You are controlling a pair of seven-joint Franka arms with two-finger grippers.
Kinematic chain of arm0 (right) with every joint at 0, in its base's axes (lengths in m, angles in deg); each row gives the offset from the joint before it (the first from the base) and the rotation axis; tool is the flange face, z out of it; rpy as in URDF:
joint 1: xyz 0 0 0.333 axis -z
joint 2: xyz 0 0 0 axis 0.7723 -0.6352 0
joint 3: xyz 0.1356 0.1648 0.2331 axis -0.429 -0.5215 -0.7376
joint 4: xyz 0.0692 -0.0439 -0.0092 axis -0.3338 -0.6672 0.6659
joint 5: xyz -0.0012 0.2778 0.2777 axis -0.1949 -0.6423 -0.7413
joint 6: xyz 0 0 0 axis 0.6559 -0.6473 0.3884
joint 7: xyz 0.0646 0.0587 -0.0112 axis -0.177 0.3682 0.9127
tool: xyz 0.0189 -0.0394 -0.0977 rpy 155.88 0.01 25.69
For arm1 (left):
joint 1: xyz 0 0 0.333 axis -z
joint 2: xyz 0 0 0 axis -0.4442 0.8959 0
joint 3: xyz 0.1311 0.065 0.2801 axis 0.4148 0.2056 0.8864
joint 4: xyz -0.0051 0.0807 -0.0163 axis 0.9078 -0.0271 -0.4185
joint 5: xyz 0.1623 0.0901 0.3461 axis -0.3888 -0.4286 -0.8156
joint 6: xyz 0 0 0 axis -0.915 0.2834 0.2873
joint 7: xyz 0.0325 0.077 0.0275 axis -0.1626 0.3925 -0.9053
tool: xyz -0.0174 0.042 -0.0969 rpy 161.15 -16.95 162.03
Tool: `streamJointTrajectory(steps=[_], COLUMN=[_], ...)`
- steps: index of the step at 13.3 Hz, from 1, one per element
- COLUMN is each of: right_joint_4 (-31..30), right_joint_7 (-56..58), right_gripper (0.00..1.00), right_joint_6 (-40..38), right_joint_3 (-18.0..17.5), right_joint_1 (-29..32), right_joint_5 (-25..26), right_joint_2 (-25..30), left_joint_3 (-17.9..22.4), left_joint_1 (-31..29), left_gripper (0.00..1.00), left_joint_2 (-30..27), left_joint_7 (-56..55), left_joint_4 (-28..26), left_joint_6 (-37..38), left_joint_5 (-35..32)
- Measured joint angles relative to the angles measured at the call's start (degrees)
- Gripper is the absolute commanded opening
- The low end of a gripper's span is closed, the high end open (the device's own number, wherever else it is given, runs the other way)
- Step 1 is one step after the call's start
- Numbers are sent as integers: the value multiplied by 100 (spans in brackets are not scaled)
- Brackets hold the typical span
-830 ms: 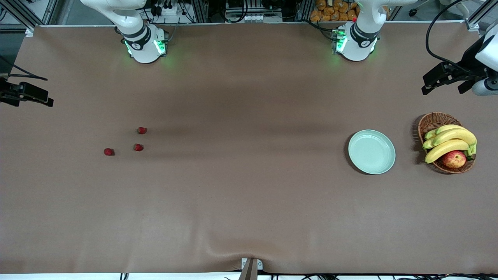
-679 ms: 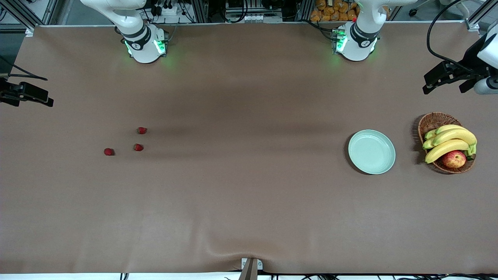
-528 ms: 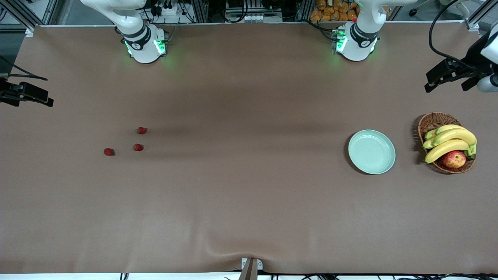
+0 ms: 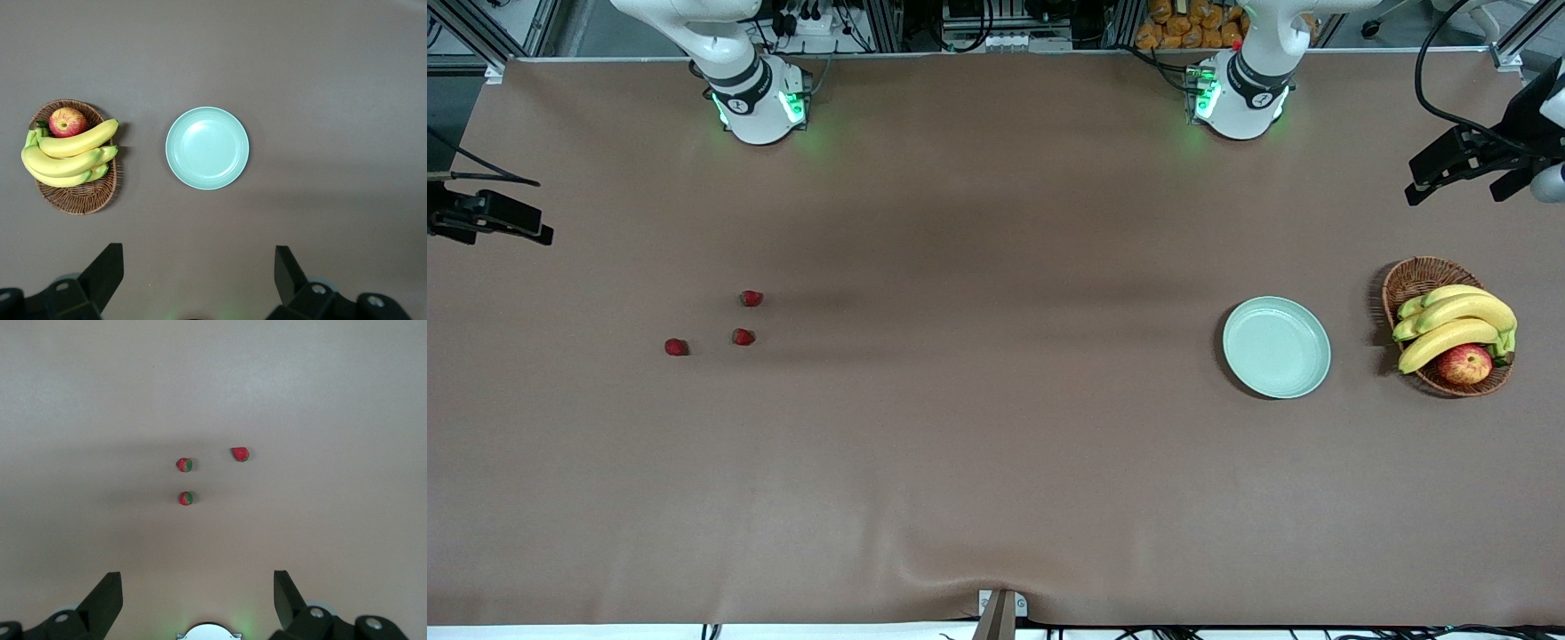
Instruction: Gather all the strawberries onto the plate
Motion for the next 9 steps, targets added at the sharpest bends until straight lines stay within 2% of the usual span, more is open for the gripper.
streamJointTrajectory(steps=[5, 9], right_joint_4=[-388, -910], right_joint_7=[0, -23], right_gripper=[100, 100], right_joint_6=[585, 1451], right_joint_3=[-7, -17], right_joint_1=[-18, -238], right_joint_5=[-5, -9], right_joint_2=[-187, -725], left_joint_3=[5, -16], left_joint_1=[-15, 18], left_gripper=[100, 100], left_joint_2=[75, 94], left_joint_7=[25, 40], left_joint_4=[1, 10], left_joint_6=[4, 4], left_joint_5=[0, 0])
